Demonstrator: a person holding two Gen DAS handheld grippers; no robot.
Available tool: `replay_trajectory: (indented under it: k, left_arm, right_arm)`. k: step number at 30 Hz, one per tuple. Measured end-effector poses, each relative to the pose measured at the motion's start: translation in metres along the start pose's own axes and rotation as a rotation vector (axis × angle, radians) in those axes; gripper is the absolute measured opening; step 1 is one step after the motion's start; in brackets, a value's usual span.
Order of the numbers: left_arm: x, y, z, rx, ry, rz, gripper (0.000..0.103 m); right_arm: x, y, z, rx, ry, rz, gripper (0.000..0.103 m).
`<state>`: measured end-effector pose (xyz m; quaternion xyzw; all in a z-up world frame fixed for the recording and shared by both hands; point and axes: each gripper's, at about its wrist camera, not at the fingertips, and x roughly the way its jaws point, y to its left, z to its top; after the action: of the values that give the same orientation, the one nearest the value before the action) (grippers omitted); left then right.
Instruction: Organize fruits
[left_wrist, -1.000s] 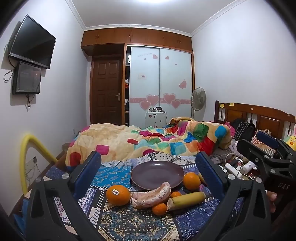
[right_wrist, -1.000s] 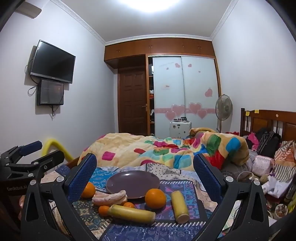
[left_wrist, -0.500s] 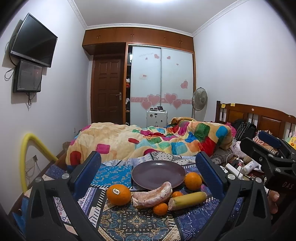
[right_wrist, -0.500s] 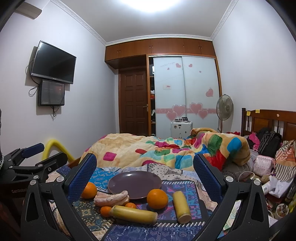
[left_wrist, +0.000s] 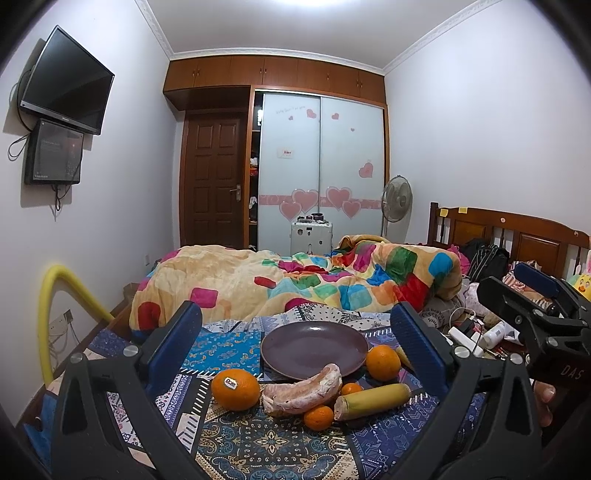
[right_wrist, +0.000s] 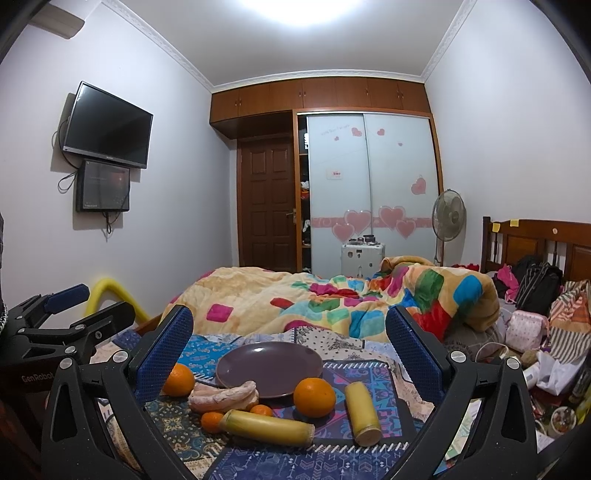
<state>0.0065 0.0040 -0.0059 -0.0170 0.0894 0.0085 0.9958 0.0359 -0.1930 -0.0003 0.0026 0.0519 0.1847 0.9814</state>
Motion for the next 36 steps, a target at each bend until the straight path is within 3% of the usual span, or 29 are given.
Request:
replay_trajectory:
  k: [36]
  left_arm:
    - [-0.005, -0.002, 0.009, 0.009, -0.006, 0.0, 0.103]
  right_arm:
    - [-0.004, 0.007, 0.003, 0.002, -0.01, -0.002, 0.103]
